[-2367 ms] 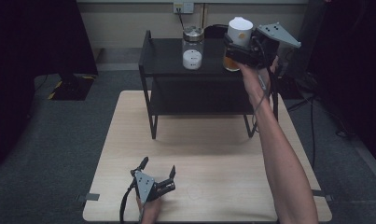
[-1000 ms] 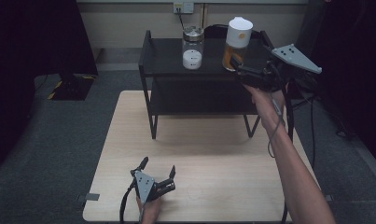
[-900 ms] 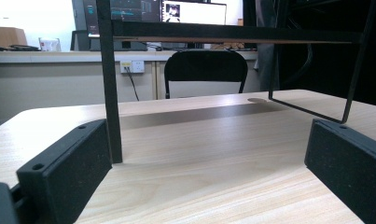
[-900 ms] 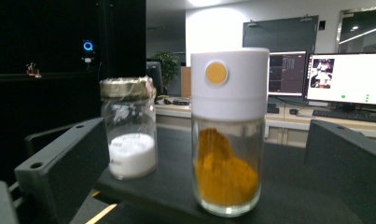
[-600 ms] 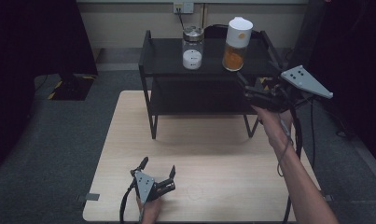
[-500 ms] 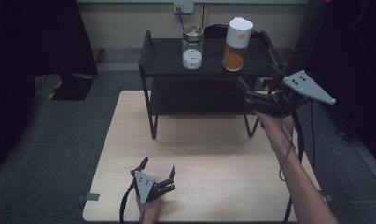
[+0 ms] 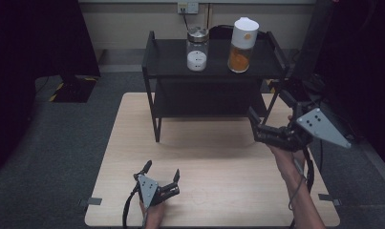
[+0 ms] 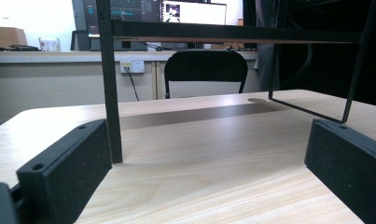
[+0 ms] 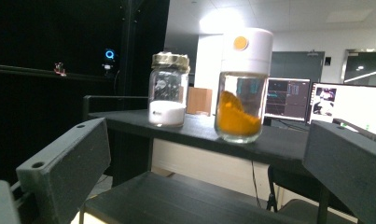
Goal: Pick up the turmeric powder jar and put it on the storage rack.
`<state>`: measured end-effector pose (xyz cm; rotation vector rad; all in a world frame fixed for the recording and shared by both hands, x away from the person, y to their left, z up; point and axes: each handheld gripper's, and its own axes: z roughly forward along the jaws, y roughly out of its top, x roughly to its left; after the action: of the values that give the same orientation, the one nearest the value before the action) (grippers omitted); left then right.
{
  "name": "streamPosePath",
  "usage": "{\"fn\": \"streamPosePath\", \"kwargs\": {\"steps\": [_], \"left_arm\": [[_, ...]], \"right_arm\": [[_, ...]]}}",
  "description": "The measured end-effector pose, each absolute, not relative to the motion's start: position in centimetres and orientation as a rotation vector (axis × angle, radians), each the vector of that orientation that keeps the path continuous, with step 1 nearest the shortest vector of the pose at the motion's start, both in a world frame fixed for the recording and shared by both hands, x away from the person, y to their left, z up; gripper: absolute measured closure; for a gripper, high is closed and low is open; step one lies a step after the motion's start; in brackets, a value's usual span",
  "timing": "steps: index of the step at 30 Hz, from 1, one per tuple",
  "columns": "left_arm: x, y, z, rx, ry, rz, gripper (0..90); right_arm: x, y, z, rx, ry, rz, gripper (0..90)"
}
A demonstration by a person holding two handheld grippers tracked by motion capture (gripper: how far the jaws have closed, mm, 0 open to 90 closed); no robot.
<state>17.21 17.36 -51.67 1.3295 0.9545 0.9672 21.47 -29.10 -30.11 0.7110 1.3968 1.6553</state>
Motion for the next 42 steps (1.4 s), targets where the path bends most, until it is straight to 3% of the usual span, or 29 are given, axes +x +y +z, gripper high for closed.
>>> {"fn": "streamPosePath", "kwargs": {"steps": [27,42], "left_arm": [[17.2,17.5,-51.7,1.332,0.949,0.961,0.1],[17.2,17.4,-51.7,1.331,0.950,0.962,0.1]], "right_arm": [[15.9,-28.6,-46.8,0.963,1.362,1.464,0.0],[15.6,-28.8,-50.0,1.010,1.393,1.449,0.0]]}}
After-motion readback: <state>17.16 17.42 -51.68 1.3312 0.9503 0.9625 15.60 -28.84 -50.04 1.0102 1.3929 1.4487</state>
